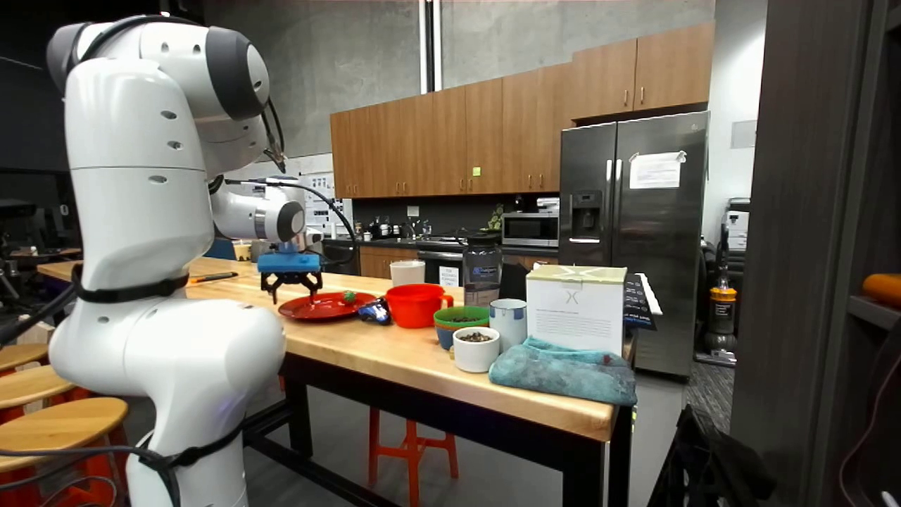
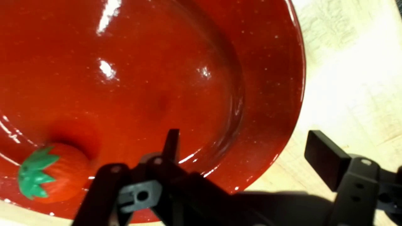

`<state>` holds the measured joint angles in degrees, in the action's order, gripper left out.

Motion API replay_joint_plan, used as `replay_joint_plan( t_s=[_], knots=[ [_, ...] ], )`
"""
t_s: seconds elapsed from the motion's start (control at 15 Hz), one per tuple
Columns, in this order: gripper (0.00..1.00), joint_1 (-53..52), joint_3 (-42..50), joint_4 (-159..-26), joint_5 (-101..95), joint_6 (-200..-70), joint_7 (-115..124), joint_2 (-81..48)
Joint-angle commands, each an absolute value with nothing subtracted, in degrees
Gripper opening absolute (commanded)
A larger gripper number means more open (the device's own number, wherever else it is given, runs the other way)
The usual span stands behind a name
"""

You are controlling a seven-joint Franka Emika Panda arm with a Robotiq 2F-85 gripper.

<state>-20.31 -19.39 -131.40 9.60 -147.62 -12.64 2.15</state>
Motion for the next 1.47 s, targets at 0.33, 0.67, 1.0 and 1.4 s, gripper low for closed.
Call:
replay_joint_plan(
  t_s=[0.33, 0.67, 1.0, 1.4],
  knots=[
    [1.0, -17.27, -17.63, -129.31, 0.58, -148.56, -5.63, 3.71],
    [1.0, -14.98, -17.36, -130.51, -15.47, -154.58, 4.82, 1.75],
    [1.0, -13.93, -17.0, -130.33, -31.25, -155.92, 16.7, -0.76],
    [1.0, -14.6, -17.24, -130.06, -34.62, -155.31, 20.97, -2.31]
  ],
)
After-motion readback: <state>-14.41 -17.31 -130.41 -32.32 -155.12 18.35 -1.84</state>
